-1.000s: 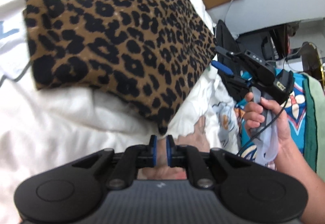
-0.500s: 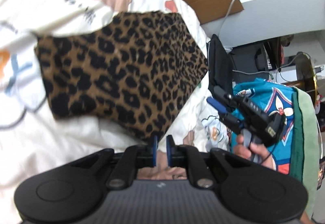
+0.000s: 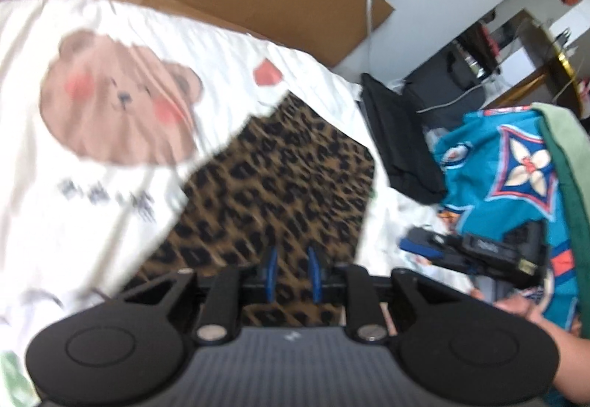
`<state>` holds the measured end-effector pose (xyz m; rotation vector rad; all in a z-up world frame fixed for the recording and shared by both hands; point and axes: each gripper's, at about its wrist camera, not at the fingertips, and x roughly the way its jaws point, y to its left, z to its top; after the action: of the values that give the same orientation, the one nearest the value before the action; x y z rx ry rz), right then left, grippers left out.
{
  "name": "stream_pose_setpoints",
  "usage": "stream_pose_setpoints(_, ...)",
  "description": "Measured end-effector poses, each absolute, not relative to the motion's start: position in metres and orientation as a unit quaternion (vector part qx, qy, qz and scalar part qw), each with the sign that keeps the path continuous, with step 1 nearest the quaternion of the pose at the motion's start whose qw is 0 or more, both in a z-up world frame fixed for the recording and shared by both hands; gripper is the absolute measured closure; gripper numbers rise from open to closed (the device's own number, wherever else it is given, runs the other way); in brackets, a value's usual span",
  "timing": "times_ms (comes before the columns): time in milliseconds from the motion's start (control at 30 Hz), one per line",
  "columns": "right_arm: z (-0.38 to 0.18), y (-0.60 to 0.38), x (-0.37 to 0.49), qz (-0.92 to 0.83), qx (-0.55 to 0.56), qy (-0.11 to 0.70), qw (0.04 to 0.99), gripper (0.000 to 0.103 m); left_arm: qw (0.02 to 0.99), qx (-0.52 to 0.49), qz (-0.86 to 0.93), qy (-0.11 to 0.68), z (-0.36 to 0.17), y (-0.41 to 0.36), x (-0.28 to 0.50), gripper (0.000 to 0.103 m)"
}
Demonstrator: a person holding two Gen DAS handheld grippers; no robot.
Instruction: Fold clothes
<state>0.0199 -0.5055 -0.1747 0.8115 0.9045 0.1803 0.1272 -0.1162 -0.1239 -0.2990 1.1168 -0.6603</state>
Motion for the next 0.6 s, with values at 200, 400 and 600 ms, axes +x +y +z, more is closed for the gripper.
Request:
stream_pose_setpoints(200,-0.180,-0.499,0.019,0.084,0.388,0.420,0.816,0.051,0.788,-0.052,-0.316,0.527,-0.107,-0.130,0.173,0.056)
stream_pose_setpoints(400,-0.193,-0.497,0.021,0.067,0.404,0.423,0.808,0.049,0.784,-0.022,-0.339,0.520,-0.124,-0.158,0.211,0.054)
stream_pose_setpoints(600,-0.200,-0.498,0.029,0.061,0.402,0.435,0.803,0.046,0.803,-0.031,-0.330,0.495,-0.144,-0.173,0.236,0.045)
